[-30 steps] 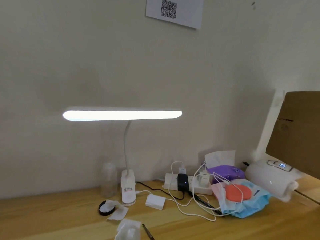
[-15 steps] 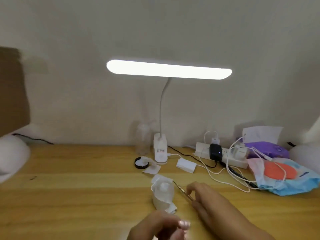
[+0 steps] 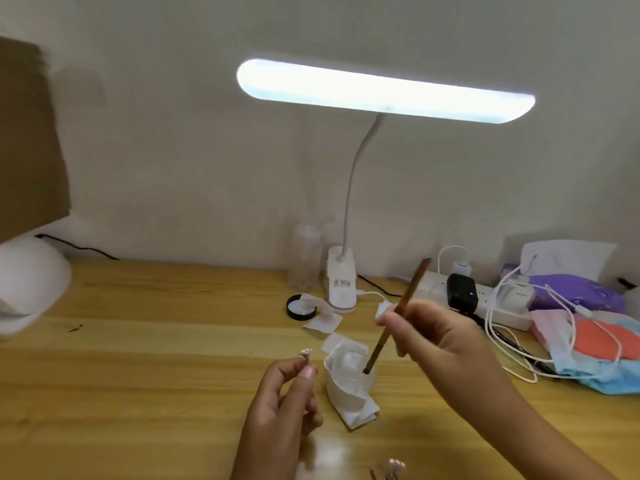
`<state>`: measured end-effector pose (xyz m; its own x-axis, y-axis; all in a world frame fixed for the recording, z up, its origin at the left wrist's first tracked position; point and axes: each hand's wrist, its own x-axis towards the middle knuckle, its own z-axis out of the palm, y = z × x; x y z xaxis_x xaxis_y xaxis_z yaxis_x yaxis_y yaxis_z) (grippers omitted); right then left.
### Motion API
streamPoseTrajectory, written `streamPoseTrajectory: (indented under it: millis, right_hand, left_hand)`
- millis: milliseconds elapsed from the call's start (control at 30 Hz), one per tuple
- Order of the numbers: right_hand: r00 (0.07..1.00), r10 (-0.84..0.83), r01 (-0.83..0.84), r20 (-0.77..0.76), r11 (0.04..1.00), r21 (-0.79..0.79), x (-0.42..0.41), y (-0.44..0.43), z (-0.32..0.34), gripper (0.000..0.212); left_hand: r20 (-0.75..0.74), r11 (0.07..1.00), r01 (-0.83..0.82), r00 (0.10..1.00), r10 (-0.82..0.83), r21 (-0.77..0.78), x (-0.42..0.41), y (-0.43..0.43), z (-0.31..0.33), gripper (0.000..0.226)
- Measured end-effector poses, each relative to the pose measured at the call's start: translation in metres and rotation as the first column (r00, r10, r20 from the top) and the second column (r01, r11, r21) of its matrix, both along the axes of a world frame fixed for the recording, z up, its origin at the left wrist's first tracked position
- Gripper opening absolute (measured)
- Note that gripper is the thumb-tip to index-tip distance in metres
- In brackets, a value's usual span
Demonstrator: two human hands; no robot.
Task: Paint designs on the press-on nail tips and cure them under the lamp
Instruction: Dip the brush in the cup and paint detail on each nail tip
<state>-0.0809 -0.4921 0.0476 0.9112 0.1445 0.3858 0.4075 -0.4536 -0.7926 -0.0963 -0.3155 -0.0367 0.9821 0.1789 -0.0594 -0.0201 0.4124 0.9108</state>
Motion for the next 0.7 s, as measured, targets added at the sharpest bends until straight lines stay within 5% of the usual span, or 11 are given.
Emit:
streamPoseTrajectory:
  millis: [133, 333, 533, 633, 700]
  right_hand:
    - [1.0, -0.021, 0.023, 0.016, 0.985, -0.169, 0.015, 0.01, -0.015, 0.003]
    - [1.0, -0.01, 0.011, 0.006, 0.964, -0.264, 0.024, 0.011, -0.023, 0.009]
    - [1.0, 0.004, -0.005, -0.004, 0.984, -0.177, 0.021, 0.009, -0.022, 0.026]
    - [1.0, 0.0, -0.002, -0.011, 0.989, -0.149, 0.016, 0.002, -0.023, 0.027]
    - [0.999, -0.033, 0.033, -0.003, 0.999, 0.02, 0.008, -0.01, -0.025, 0.027]
  left_hand:
    - [-0.029, 1.0, 0.003, 1.0, -0.003, 0.0, 0.001, 0.0, 0.001, 0.035]
    - [-0.017, 1.0, 0.018, 1.0, -0.017, 0.018, 0.0, -0.001, 0.002, 0.031]
    - [0.015, 0.997, 0.064, 0.998, -0.065, 0.043, -0.005, 0.0, 0.004, 0.005]
    - [0.05, 0.993, 0.1, 0.993, -0.103, 0.055, -0.006, 0.001, 0.004, 0.016]
    - [0.064, 0.99, 0.131, 0.989, -0.135, 0.058, -0.007, 0.002, 0.003, 0.025]
